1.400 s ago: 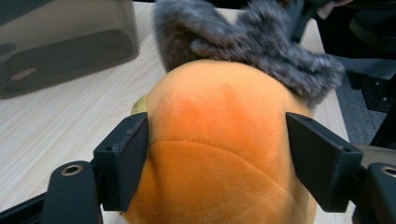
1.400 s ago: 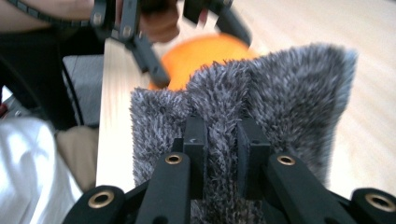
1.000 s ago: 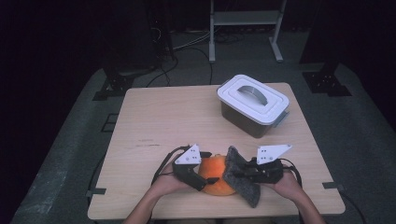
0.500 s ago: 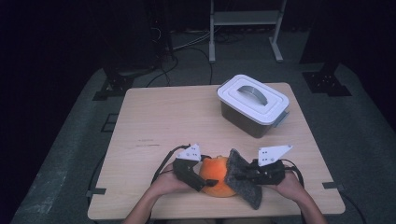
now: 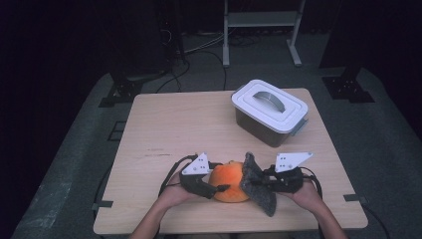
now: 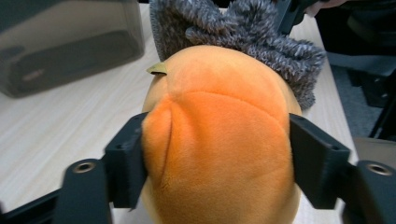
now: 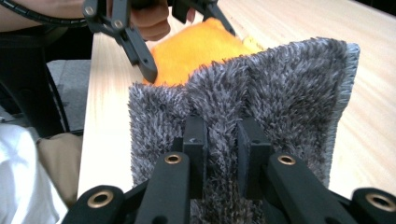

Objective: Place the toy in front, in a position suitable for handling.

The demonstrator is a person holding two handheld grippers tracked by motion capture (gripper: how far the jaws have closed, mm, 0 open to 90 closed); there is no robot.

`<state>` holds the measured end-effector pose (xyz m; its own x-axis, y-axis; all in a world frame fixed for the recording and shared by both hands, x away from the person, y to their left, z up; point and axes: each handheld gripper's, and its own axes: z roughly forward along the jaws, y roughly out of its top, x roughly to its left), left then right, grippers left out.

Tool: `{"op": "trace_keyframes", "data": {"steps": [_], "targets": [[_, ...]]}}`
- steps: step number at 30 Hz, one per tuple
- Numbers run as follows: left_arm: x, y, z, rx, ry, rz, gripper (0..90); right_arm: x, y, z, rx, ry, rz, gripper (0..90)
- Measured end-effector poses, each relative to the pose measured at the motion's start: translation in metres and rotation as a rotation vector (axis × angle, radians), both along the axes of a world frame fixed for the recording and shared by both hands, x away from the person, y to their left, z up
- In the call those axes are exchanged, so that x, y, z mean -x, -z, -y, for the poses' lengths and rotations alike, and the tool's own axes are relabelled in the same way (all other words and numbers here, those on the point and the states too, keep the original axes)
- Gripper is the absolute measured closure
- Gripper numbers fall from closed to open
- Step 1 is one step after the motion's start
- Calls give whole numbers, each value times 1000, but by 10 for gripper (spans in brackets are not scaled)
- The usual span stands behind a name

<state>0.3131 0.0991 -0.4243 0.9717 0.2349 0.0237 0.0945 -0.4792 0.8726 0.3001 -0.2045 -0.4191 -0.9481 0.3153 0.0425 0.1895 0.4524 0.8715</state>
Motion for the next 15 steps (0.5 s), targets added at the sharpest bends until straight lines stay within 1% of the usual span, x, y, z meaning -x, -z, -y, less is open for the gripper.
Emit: {"op": "trace_keyframes", "data": {"steps": [1,2,3,4,5,6,8,9,10,11,13,14,15], "targets": [[-1,0,-1,-2,6,-11,251,0,1,1,3,-3,-10,755],[-2,0,-3,3,8,-31,232,0,2,2,10,-2,-14,755],[-4,0,-4,14,8,-58,208,1,3,3,28,-2,-11,754],[-5,0,-5,25,12,-80,198,2,4,4,29,-5,-18,754],[-6,0,-6,33,10,-92,198,3,5,4,28,-15,-26,754],[-6,0,-5,30,11,-87,201,3,5,4,33,-17,-22,753],[-4,0,-5,15,18,-62,242,4,3,3,38,-20,-21,754],[-4,1,-6,13,19,-63,254,4,0,2,30,-19,-8,755],[-4,1,-6,13,19,-63,257,4,0,2,30,-19,-8,755],[-4,1,-8,14,30,-66,266,6,-6,1,10,-8,25,755],[-4,2,-9,14,34,-69,267,6,-9,-2,-23,-1,40,755],[-4,2,-9,14,34,-69,267,6,-9,-2,-23,-1,40,755],[-4,2,-10,8,40,-65,272,5,-8,-5,-16,-9,30,754]]}}
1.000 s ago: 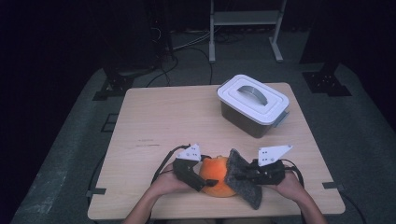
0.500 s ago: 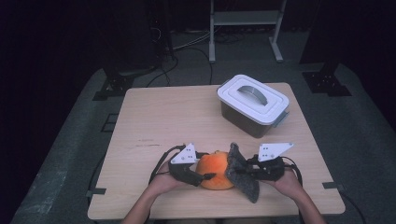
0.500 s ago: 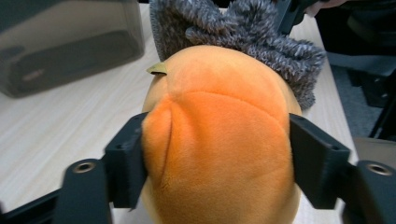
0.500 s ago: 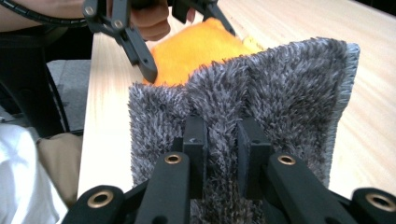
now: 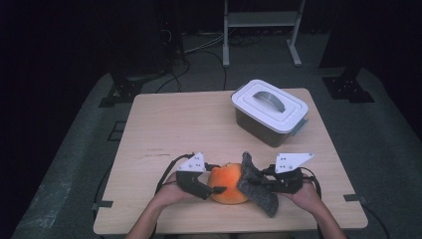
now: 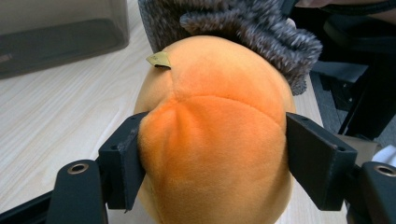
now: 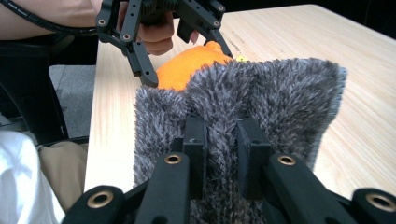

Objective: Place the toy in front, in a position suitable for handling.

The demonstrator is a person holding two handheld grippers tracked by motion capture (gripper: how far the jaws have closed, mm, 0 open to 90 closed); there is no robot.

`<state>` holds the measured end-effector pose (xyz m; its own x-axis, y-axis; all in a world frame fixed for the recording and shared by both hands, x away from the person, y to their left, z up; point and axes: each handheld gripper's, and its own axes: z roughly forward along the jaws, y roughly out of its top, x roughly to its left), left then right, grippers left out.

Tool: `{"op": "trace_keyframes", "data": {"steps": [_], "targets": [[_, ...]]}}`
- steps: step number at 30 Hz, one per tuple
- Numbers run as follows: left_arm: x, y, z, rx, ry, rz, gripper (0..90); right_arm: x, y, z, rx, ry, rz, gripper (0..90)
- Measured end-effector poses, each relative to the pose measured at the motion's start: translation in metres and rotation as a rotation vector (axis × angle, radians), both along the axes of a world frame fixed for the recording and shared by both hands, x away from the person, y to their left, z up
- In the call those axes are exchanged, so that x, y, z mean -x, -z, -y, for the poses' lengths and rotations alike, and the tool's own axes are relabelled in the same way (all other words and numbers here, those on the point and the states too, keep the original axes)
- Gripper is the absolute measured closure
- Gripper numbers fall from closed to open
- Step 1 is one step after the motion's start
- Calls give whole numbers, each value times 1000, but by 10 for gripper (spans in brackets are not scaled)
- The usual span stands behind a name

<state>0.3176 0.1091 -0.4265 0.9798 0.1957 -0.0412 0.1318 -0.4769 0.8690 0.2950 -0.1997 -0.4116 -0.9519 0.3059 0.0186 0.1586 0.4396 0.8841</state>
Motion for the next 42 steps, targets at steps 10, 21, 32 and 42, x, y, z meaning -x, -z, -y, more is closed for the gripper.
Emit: {"op": "trace_keyframes", "data": {"steps": [10,21,32,42], "targets": [[-4,5,-9,7,13,-18,286,-14,22,20,18,63,-111,749],[1,5,-8,-5,65,37,290,-14,15,10,-66,47,-106,745],[0,6,-11,5,67,28,289,-12,15,25,-43,78,-121,744],[0,6,-10,-2,62,27,285,-13,19,17,17,58,-132,740]]}}
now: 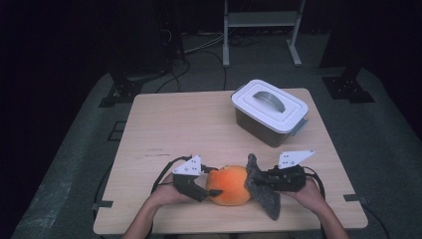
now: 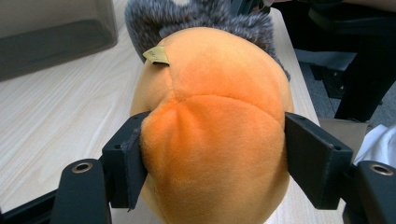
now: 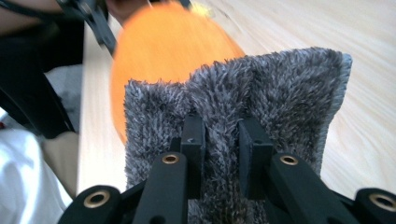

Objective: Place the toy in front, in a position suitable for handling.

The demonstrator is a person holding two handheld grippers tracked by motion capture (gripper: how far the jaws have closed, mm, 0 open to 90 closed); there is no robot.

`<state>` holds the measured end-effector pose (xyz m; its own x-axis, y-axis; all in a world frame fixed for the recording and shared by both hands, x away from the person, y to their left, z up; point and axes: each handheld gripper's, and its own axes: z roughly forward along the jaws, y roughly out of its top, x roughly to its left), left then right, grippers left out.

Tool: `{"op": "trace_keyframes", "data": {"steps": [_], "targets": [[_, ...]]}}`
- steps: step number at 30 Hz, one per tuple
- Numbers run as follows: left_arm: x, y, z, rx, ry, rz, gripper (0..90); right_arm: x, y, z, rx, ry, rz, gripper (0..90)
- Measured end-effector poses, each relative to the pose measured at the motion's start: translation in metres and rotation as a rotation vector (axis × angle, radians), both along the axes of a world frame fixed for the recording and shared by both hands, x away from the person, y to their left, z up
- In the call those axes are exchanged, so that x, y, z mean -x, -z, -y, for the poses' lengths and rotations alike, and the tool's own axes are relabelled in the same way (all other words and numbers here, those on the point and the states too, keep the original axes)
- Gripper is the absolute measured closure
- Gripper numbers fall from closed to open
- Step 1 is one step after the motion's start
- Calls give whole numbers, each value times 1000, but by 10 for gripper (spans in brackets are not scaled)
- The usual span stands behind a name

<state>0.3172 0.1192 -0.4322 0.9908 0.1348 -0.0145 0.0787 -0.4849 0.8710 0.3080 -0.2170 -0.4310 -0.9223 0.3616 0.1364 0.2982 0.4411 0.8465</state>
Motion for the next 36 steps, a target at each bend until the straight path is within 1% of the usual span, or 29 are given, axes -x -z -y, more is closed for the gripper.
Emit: {"op": "trace_keyframes", "data": {"steps": [2,3,5,8,9,10,11,12,15,16,17,18,19,21,22,23,24,25,26,28,29,30,31,32,33,34,36], "targets": [[0,0,0,5,-1,-2,285,0,3,3,15,9,-14,740],[0,0,0,-1,-1,2,285,0,3,4,20,10,-13,740],[0,0,0,2,-7,-2,283,2,-1,5,7,10,6,742],[0,-1,2,4,-6,0,281,6,-15,2,-75,-8,47,742],[0,-1,2,4,-6,0,280,6,-15,2,-75,-8,47,742],[1,-2,4,-1,-4,6,280,9,-21,-3,-102,-17,71,741],[1,-2,4,-2,-3,11,280,10,-22,-5,-100,-25,78,741],[1,-2,4,-1,-5,9,280,11,-22,-9,-82,-34,79,741],[1,-2,4,-2,-6,6,280,11,-13,-14,-12,-50,72,739],[1,-2,4,-2,-7,4,280,10,-11,-13,-17,-52,65,739],[0,-2,4,-4,-10,-3,280,9,-12,-12,-15,-49,60,740],[0,-2,4,-4,-11,-8,280,8,-12,-10,12,-38,62,740],[0,-2,3,-3,-12,-11,280,8,-11,-8,22,-26,58,740],[0,-2,3,-2,-13,-12,280,8,-11,-4,1,-14,52,741],[0,-3,4,-5,-15,-7,280,9,-14,-4,-1,-13,66,741],[1,-4,6,-2,-16,-4,280,10,-17,-5,-18,-14,78,741],[2,-4,7,-4,-14,2,279,11,-21,-6,-48,-20,91,741],[3,-5,9,-1,-15,6,277,13,-24,-9,-68,-26,102,741],[3,-6,11,-6,-14,13,276,14,-27,-13,-70,-29,111,740],[5,-6,12,-6,-14,18,273,16,-27,-20,-43,-49,126,739],[5,-6,12,-6,-14,18,270,16,-27,-20,-43,-49,126,739],[5,-6,12,-10,-12,17,264,16,-21,-24,-26,-56,122,740],[5,-6,12,-10,-12,17,259,16,-21,-24,-26,-56,122,740],[5,-6,12,-5,-12,14,259,15,-19,-23,-31,-56,110,740],[5,-6,12,1,-13,11,243,14,-19,-22,-21,-58,105,740],[4,-7,13,14,-14,-2,197,14,-18,-19,-10,-53,105,740],[4,-7,13,19,-15,-16,160,14,-15,-16,-6,-54,98,740]]}}
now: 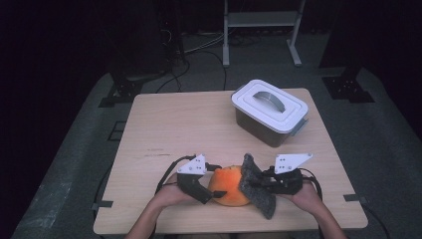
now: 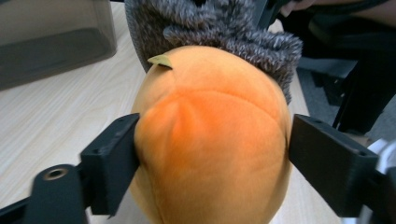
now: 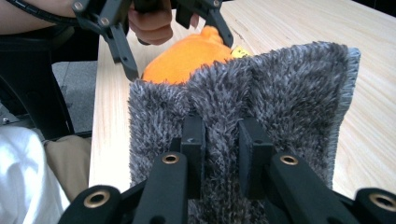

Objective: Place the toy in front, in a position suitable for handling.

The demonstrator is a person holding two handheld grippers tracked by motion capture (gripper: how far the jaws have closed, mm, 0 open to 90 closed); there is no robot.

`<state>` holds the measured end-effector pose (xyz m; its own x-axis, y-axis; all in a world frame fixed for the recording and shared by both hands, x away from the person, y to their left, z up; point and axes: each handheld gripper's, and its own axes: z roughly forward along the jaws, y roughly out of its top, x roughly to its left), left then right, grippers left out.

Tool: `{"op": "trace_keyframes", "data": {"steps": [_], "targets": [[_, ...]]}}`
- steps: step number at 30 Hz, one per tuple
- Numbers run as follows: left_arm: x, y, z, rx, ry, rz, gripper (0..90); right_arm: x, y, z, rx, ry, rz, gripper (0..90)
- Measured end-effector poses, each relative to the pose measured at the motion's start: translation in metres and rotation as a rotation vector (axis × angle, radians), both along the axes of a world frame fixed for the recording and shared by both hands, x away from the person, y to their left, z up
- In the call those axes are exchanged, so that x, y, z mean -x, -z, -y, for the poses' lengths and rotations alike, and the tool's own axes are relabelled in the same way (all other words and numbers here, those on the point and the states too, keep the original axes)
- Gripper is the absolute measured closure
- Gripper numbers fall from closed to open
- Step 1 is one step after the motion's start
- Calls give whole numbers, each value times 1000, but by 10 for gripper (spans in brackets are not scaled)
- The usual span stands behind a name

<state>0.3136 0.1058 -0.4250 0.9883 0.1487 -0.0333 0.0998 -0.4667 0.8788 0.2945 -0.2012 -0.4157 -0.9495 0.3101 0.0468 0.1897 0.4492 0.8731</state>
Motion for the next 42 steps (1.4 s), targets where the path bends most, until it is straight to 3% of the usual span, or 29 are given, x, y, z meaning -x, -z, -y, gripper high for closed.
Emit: {"op": "trace_keyframes", "data": {"steps": [2,5,10,13,15,17,19,22,26,28,30,32,34,37,42], "targets": [[-1,1,1,-20,-15,-17,122,0,1,4,-2,2,-8,740],[-3,5,2,-34,-19,-35,138,-2,2,8,1,11,-11,740],[-1,1,3,-26,-50,-11,336,-3,-2,11,1,44,5,744],[0,0,5,-21,-66,-17,368,0,-12,7,-36,42,38,745],[2,-2,8,-29,-66,-4,374,3,-16,1,-54,25,51,744],[1,-2,7,-35,-73,-1,376,4,-15,-4,-32,26,66,743],[0,-2,6,-23,-84,-18,388,2,-12,-1,-40,32,50,742],[-1,-3,7,-10,-93,-33,390,-2,-8,6,0,61,51,741],[0,-4,9,2,-93,-28,388,-2,-10,12,5,80,57,741],[2,-6,10,0,-90,-16,389,3,-19,9,-43,67,89,742],[3,-7,11,-4,-86,-10,390,6,-23,3,-49,44,100,742],[3,-8,11,-11,-81,-6,392,7,-21,-2,-22,33,103,742],[4,-8,10,-10,-81,-7,394,5,-16,0,-28,29,85,742],[4,-8,10,-6,-85,-10,394,1,-12,6,-2,54,72,742],[4,-11,11,6,-97,-3,395,6,-21,6,-44,55,95,742]]}}
